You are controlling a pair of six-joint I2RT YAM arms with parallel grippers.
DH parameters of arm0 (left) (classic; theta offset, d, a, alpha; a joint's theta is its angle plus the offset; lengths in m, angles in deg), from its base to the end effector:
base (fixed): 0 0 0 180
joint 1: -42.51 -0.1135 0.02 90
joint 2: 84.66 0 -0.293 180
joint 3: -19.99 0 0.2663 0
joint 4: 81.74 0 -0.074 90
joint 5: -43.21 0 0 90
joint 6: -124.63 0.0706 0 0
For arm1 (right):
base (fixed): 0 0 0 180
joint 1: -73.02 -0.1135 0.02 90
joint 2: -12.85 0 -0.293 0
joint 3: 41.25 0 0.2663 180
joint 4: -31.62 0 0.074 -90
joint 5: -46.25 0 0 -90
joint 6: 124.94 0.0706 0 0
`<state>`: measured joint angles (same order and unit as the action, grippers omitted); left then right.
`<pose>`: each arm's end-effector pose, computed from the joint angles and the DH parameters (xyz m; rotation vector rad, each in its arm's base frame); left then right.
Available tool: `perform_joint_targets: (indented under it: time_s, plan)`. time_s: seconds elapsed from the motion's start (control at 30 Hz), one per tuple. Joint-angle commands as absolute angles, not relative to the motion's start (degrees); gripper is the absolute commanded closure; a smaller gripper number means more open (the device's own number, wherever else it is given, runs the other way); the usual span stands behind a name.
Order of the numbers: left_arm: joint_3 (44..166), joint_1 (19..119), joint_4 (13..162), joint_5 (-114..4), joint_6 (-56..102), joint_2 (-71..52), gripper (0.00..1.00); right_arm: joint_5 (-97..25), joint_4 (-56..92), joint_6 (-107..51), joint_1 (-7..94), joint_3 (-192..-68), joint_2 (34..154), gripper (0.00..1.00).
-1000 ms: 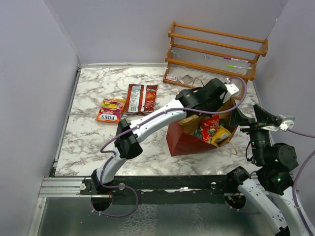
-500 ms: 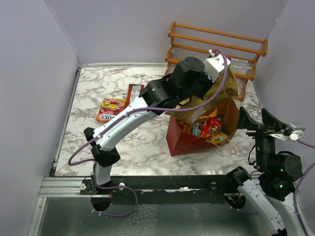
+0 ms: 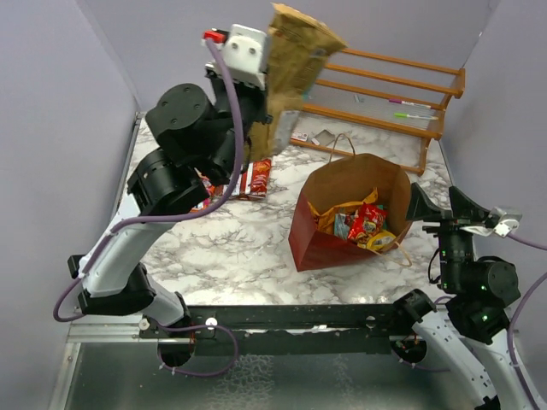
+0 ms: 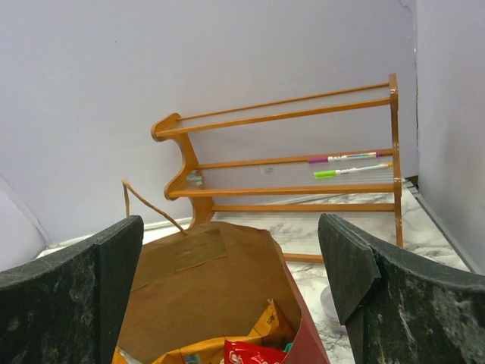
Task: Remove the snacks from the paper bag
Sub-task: Take out the snack from the paper bag, then place the snack at the center of the board.
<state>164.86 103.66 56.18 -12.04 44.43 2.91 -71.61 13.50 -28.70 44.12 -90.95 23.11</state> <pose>0.1698 -0.2248 0.6650 0.3113 1.3263 -0.3592 0.0723 0.0023 0.3845 0.1870 1.2330 0.2408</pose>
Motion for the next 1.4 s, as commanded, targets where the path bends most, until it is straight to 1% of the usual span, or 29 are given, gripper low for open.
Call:
perform_joint_targets:
  time_s: [0.0, 0.1, 0.17, 0.23, 0.37, 0.57, 0.63, 0.7, 0.73, 0.87, 1.03, 1.23, 1.37]
  plan:
    - [159.7, 99.7, 60.8, 5.6, 46.1, -0.4, 1.0, -72.4, 14.0, -28.1, 44.1, -90.8, 23.7, 0.01]
    - [153.2, 91.9, 57.1, 2.4, 39.0, -3.6, 1.0, -70.4, 14.3, -27.9, 44.1, -90.6, 23.8, 0.01]
    - [150.0, 86.2, 51.7, -0.9, 35.1, -4.4, 1.0, -70.1, 14.3, -28.0, 44.1, -90.8, 24.2, 0.01]
    - [145.6, 81.7, 48.6, -1.7, 30.8, -5.5, 1.0, -69.9, 13.9, -28.0, 44.2, -91.1, 24.5, 0.01]
    - [134.9, 70.7, 44.0, -7.4, 22.0, -7.9, 1.0, -69.7, 13.6, -28.0, 44.1, -91.0, 24.3, 0.01]
    - [119.0, 56.4, 45.1, -17.7, 10.0, -11.2, 1.0, -68.9, 13.5, -28.0, 44.1, -91.1, 25.1, 0.01]
    - [114.3, 50.0, 48.4, -24.5, 6.9, -12.0, 1.0, -68.7, 13.4, -27.8, 44.2, -91.2, 25.3, 0.01]
    - [112.2, 43.4, 49.3, -29.0, 3.5, -11.8, 1.0, -68.7, 13.4, -27.9, 44.1, -91.2, 25.4, 0.01]
    - [112.1, 41.9, 49.1, -29.6, 2.0, -11.3, 1.0, -68.7, 13.3, -28.0, 44.2, -91.2, 25.4, 0.01]
    - [113.4, 38.9, 51.8, -32.3, -3.6, -10.2, 1.0, -68.6, 13.5, -27.9, 44.1, -91.1, 25.6, 0.01]
    - [113.9, 38.8, 54.7, -31.5, -14.5, -9.6, 1.0, -68.3, 13.4, -27.8, 44.1, -91.3, 26.6, 0.01]
    - [104.0, 38.7, 54.9, -26.3, -30.5, -16.9, 1.0, -69.1, 13.3, -27.9, 44.1, -91.1, 25.4, 0.01]
    - [99.8, 38.8, 49.9, -20.5, -35.6, -21.1, 1.0, -68.1, 13.9, -27.8, 44.1, -90.9, 26.1, 0.01]
